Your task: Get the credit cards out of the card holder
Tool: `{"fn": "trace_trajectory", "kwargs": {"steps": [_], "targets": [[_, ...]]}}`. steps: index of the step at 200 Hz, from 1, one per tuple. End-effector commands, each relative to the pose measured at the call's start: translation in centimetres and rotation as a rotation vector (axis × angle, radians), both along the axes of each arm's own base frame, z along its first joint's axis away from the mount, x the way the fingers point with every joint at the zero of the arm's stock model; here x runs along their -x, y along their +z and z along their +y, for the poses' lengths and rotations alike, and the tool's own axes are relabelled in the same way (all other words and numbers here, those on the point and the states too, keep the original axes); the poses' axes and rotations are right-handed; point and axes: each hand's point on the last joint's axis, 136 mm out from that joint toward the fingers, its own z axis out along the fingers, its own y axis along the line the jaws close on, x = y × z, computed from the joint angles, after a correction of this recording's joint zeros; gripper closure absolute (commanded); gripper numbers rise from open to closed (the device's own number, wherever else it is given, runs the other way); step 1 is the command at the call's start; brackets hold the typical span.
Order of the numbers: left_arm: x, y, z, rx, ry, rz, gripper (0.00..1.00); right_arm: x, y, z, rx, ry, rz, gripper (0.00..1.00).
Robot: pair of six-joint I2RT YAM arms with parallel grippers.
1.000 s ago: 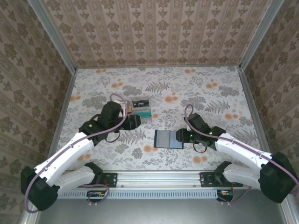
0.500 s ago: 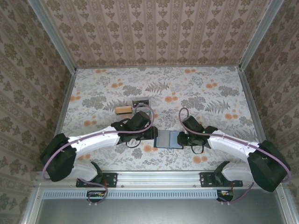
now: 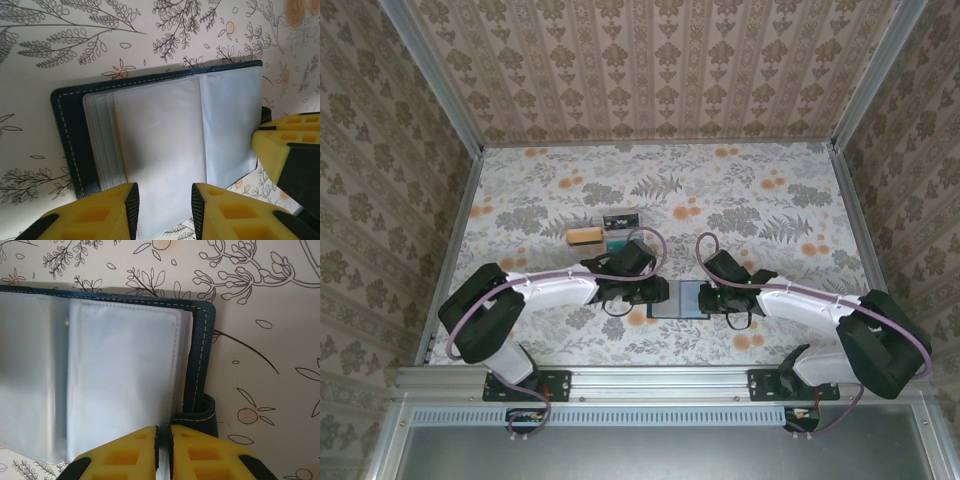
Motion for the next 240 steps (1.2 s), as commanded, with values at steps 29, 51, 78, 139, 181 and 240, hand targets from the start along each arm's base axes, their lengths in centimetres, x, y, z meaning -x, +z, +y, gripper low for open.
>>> {"fn": "trace_trajectory", "kwargs": {"steps": [29,51,78,139,181,240], "targets": [[0.3,-0.3,-1.2,0.001,-0.037,0.036,0.64,0.4,-0.9,-0.8,0.044,-0.013,0.017,0.84],[0.2,-0.7,-0.8,-0.02,-0.033,0.038,0.64,0.5,-1.0,-0.8,0.046,-0.013,0.02,0.84],[0.2,-0.5,-0.5,-0.031,-0.024,0.021,0.64,0.6,-1.1,-0.8,0.047,-0.014,0.023,0.83],[0.5,-1.0,-0.4,-0.036,-0.025,0.034,0.65,0.6,-1.2,-0.7,0.043,-0.017,0.027,0.83],[0.6,-1.5,-0.4,-0.056,-0.024,0.053,0.65,0.7,-1.2,-0.7,0.044,-0.015,0.029,0.83],[1.1,-1.9,-1.7,-0.024,-0.07,0.083,0.57,0.6,-1.2,-0.6,0.04,-0.013,0.028,0.83]]}}
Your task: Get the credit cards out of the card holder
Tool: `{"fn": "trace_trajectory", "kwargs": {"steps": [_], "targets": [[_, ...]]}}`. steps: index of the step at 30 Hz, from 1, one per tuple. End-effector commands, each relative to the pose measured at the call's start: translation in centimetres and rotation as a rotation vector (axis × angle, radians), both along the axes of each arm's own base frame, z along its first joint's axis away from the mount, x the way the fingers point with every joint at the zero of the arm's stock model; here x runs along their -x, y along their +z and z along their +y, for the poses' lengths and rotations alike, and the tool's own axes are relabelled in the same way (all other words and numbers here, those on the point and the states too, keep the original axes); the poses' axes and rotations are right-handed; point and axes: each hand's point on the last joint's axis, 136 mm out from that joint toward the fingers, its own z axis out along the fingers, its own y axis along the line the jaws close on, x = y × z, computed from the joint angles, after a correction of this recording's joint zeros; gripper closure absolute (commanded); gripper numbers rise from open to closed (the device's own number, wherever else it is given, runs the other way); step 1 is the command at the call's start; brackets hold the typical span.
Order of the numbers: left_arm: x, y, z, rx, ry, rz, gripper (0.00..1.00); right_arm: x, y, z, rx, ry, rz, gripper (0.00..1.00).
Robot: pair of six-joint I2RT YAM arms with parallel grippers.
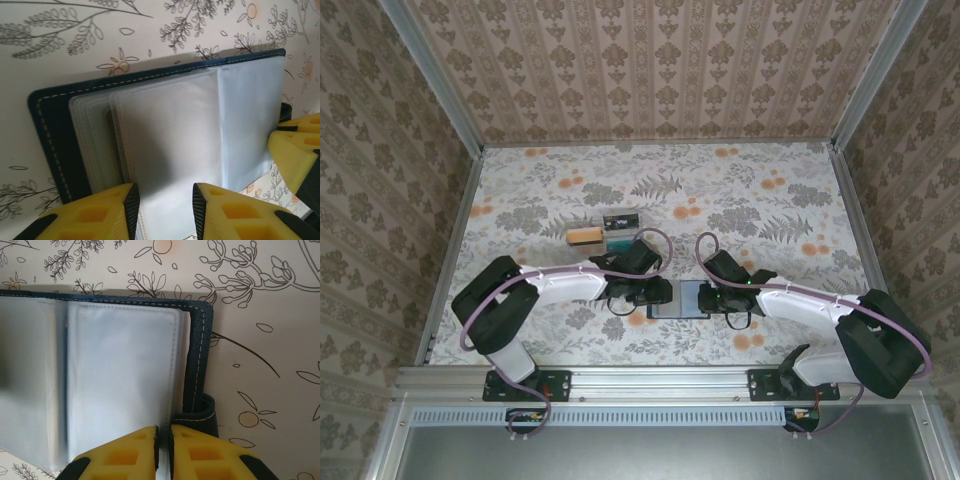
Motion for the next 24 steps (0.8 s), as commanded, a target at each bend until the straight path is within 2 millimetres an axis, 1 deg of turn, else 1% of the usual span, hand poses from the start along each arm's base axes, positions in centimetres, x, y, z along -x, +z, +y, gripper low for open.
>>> {"fn": "trace_trajectory", "kwargs": {"steps": [1,4,6,10,14,24], "targets": [[0.8,-0.4,-0.9,0.012,-0.047,0.031,0.57,0.8,-1.2,-0.7,0.041,-0.01,0.033,0.83],[0.9,-0.1,-1.7,0.045,-0.069,0.034,0.51,0.8,-1.2,-0.7,0.042,-0.012,0.036,0.83],[1.0,0.0,-2.0,0.057,-0.081,0.034,0.48,0.9,-1.2,-0.7,0.043,-0.012,0.036,0.83],[1.0,0.4,-2.5,0.083,-0.095,0.03,0.41,0.9,-1.2,-0.8,0.043,-0.012,0.034,0.83],[1.0,1.0,-2.9,0.111,-0.106,0.018,0.37,0.9,-1.2,-0.8,0.043,-0.013,0.035,0.83],[1.1,1.6,-3.5,0.162,-0.12,0.012,0.35,0.9,-1.2,-0.7,0.042,-0.012,0.036,0.83]]}}
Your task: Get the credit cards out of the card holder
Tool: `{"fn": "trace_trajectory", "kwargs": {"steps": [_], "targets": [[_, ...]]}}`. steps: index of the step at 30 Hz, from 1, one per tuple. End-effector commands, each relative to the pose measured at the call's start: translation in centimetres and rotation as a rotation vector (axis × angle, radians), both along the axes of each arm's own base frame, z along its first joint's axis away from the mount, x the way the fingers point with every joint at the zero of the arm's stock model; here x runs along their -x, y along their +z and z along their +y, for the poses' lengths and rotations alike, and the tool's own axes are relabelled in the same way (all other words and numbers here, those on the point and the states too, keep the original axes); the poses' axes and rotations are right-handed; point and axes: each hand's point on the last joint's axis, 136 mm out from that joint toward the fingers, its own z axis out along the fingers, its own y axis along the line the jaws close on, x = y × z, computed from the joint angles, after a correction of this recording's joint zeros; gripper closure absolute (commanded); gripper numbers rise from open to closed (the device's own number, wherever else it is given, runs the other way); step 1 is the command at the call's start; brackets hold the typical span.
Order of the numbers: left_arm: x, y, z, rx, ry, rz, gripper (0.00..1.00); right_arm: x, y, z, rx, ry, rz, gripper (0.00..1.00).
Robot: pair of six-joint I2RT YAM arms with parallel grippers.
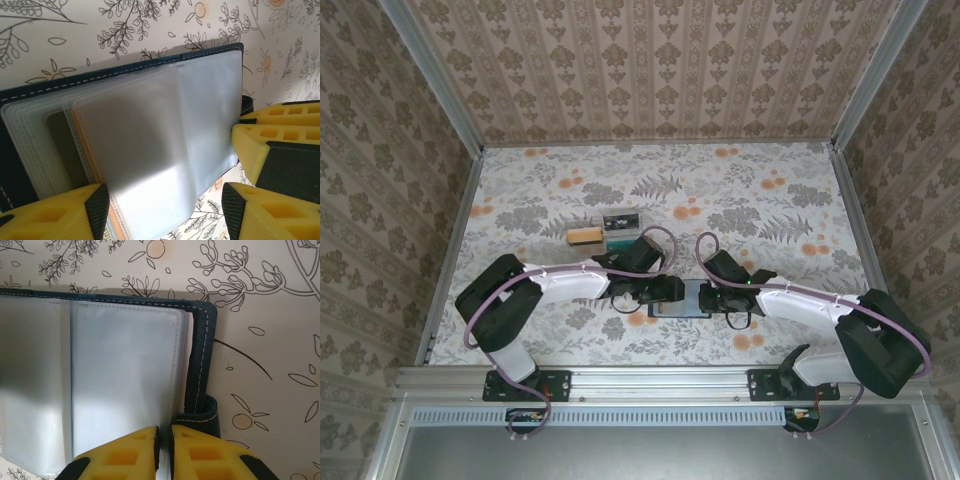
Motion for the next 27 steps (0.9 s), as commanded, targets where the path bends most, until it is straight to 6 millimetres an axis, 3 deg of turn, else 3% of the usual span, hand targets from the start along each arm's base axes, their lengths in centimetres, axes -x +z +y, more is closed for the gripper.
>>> {"fn": "trace_trajectory", "kwargs": {"steps": [1,7,13,20,27], "targets": [[0.9,0.6,-1.6,0.076,-0.063,0.002,0.35,1.0,-1.2,-0.5,0.032,-0.006,0.043,0.83],[0.8,1.2,-2.0,0.109,-0.072,-0.007,0.33,1.1,-1.2,-0.6,0.033,-0.006,0.044,0.83],[0.8,1.4,-1.8,0.111,-0.071,-0.018,0.21,1.1,-1.2,-0.6,0.034,-0.006,0.044,0.83],[0.2,2.2,-0.3,0.064,-0.026,-0.066,0.25,1.1,-1.2,-0.6,0.038,-0.007,0.043,0.83],[0.5,1.2,1.2,0.002,-0.003,-0.042,0.27,1.0,-1.4,-0.5,0.038,-0.007,0.047,0.83]]}}
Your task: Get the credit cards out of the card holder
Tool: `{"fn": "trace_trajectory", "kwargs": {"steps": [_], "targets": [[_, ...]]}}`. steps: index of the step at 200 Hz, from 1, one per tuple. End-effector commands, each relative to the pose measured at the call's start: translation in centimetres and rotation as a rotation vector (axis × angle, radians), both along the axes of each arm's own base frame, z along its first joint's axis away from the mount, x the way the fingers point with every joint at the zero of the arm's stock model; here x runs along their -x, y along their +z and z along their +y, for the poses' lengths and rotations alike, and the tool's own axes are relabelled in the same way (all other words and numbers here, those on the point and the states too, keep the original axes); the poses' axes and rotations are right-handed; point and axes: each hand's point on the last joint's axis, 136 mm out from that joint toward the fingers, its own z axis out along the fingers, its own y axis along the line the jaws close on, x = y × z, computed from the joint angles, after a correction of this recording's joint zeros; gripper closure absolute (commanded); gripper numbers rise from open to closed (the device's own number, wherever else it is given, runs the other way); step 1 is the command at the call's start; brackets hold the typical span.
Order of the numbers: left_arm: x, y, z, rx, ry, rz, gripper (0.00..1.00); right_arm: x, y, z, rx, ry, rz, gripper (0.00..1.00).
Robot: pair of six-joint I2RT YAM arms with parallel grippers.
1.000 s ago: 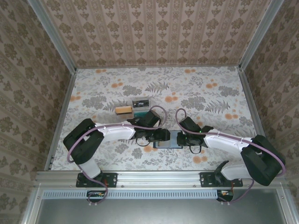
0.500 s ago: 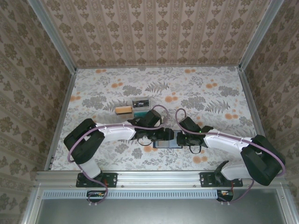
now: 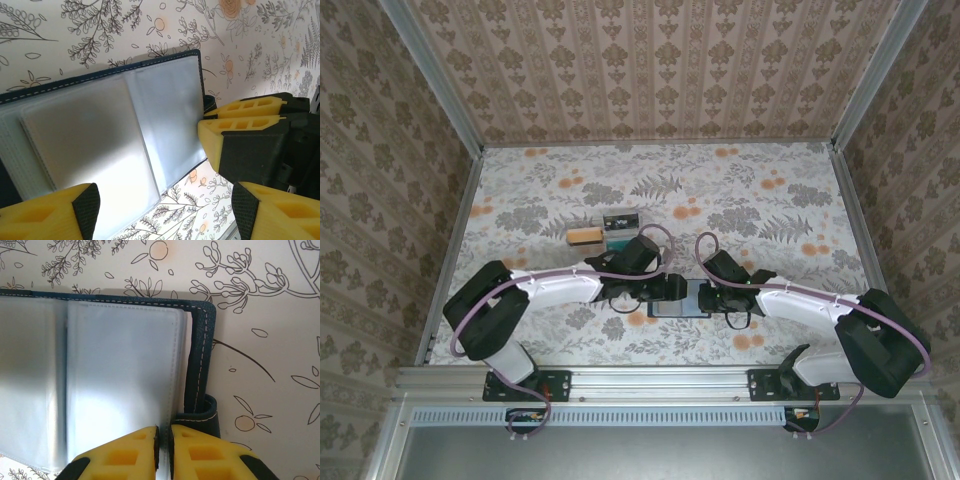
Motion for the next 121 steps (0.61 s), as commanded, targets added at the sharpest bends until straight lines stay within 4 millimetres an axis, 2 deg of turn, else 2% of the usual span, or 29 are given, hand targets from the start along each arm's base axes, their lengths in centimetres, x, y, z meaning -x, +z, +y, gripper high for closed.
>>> {"fn": "trace_trajectory", "kwargs": {"steps": [1,20,65,121], "targets": [[0.5,-1.3,1.4,-0.064,0.006,0.022,0.28,1.1,-1.4,-0.6,0.04,-0.008,0.05,0.83],[0.6,-2.0,1.6,-0.087,0.008,0.04,0.28,1.0,-1.4,-0.6,0.041,-0.008,0.05,0.83],[0.3,-2.1,2.0,-0.107,0.025,0.028,0.29,1.0,-1.4,-0.6,0.042,-0.005,0.051,0.83],[0.6,-3.1,1.9,-0.124,0.017,0.063,0.3,1.0,-1.5,-0.5,0.041,-0.006,0.054,0.83]]}}
